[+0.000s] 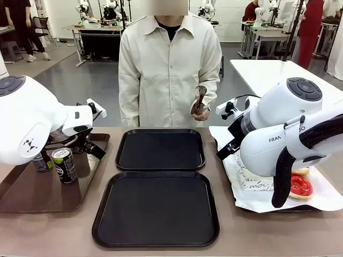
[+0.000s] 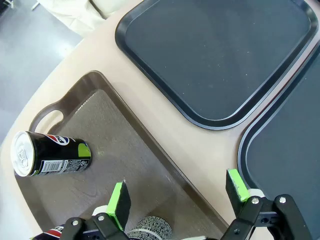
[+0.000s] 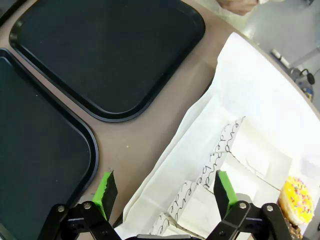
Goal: Set up donuts and drinks on trays.
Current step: Pick up one Pepsi coke and place it on the Flat Tray.
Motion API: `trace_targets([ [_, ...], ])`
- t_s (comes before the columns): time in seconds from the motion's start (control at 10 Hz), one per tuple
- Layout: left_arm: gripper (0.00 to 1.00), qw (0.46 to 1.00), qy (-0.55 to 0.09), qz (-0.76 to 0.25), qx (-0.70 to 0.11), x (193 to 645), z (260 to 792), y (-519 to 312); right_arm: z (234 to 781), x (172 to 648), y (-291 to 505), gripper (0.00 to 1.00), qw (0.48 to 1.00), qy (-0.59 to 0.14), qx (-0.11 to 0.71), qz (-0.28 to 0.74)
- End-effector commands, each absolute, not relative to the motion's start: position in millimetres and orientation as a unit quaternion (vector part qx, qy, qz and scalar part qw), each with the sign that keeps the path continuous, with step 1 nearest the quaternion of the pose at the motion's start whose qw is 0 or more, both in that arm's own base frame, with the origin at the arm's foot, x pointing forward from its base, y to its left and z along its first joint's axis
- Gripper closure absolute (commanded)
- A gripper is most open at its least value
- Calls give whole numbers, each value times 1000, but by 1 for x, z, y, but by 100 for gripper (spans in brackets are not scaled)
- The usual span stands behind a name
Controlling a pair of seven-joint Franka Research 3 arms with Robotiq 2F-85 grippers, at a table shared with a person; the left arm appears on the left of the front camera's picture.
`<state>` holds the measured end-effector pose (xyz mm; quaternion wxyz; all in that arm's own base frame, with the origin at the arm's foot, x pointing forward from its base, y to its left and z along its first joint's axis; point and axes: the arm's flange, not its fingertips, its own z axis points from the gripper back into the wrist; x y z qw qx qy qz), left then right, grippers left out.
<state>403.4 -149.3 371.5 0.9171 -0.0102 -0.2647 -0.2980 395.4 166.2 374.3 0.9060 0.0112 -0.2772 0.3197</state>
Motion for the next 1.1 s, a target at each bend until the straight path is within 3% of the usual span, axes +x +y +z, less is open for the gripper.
trace_targets([
  [0.0,0,917,-265,-298,-10,403,372,-149,374,395,166,0,906,-277,11,320],
  [0.7,0,917,-265,-298,-10,403,372,-149,374,395,166,0,906,-277,11,320],
  [0.8,0,918,-247,-310,0,383,379,-139,384,377,157,0,896,-293,28,332],
  [1.0,0,924,-198,-327,-9,346,397,-112,401,327,135,0,900,-255,-2,354],
])
